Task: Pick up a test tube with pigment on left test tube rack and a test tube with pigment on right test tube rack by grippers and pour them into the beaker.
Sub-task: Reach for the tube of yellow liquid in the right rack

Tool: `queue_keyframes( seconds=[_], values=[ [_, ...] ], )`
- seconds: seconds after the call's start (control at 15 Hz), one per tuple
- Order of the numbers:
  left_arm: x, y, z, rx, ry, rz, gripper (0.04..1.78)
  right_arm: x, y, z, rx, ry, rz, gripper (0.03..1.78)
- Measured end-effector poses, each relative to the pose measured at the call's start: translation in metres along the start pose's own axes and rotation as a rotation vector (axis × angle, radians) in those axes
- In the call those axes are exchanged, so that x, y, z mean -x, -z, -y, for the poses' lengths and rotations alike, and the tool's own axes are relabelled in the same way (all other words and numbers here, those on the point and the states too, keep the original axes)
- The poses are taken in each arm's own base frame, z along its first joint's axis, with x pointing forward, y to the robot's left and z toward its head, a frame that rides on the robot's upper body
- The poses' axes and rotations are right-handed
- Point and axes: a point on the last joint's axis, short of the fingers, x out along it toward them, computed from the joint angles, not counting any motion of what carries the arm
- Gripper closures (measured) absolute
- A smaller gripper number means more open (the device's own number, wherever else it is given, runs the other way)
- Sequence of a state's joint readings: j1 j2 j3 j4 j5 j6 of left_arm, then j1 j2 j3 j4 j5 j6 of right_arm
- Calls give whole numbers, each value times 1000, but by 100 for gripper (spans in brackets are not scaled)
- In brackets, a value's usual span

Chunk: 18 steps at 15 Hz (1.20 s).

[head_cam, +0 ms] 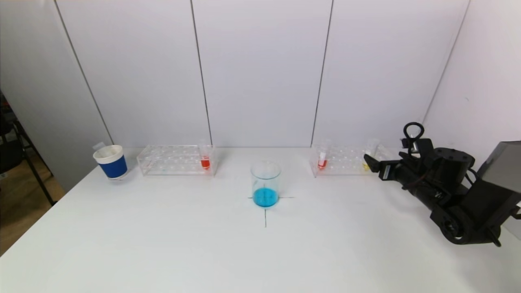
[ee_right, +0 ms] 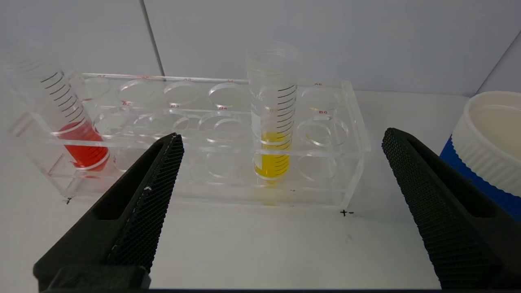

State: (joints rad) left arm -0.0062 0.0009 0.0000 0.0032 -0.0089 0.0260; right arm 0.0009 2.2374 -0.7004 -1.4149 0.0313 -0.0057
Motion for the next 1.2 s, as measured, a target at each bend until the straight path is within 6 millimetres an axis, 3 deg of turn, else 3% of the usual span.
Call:
queue_keyframes(
  seconds=[0.53, 1.2],
  values=[
    [0, 0, 0, 0, 0, 0, 6, -24, 10, 1, 8, 23, 17, 4],
    [0, 0, 0, 0, 0, 0, 6, -37, 11, 1, 10, 21, 36, 4]
  ],
)
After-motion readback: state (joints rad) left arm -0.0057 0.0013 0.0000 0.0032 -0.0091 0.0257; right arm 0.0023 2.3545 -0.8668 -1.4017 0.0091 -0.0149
